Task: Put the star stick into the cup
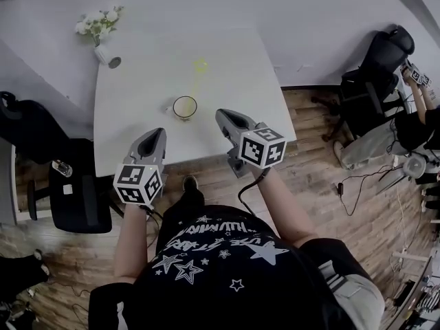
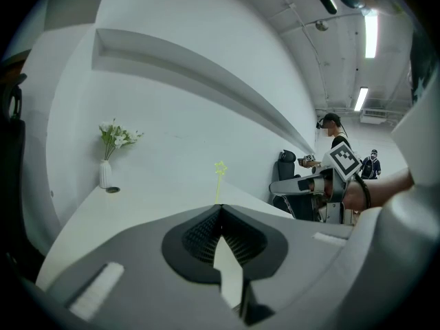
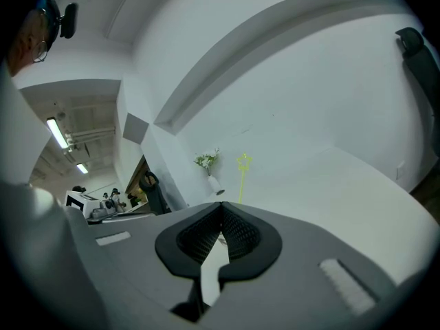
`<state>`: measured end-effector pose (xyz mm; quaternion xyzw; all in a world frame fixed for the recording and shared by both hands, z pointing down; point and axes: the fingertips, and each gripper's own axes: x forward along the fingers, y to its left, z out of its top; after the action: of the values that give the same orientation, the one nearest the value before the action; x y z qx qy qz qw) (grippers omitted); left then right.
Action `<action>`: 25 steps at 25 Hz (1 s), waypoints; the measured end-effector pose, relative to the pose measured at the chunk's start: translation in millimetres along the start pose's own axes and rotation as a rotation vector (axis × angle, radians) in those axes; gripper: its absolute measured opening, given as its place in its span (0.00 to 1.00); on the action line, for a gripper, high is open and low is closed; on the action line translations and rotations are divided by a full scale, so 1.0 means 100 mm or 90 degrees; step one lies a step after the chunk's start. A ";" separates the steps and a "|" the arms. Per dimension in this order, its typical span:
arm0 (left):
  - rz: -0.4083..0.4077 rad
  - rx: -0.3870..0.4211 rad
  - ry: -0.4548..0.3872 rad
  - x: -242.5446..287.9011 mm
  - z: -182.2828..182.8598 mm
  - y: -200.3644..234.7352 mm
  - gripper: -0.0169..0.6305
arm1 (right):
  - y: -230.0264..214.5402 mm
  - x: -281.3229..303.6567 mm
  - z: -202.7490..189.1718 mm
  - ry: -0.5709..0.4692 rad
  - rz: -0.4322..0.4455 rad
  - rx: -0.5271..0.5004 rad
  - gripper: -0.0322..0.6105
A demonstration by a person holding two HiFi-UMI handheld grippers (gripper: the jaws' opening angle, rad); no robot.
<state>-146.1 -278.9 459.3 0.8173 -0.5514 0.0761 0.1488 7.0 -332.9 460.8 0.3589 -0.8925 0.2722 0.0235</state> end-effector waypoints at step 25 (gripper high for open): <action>0.024 -0.011 -0.010 -0.84 -0.34 -0.90 0.03 | 0.44 -1.15 -0.40 0.015 0.026 -0.059 0.07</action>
<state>-93.5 -162.7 452.5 0.8062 -0.5684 0.0674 0.1500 57.3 -214.2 446.7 0.3360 -0.9109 0.2352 0.0453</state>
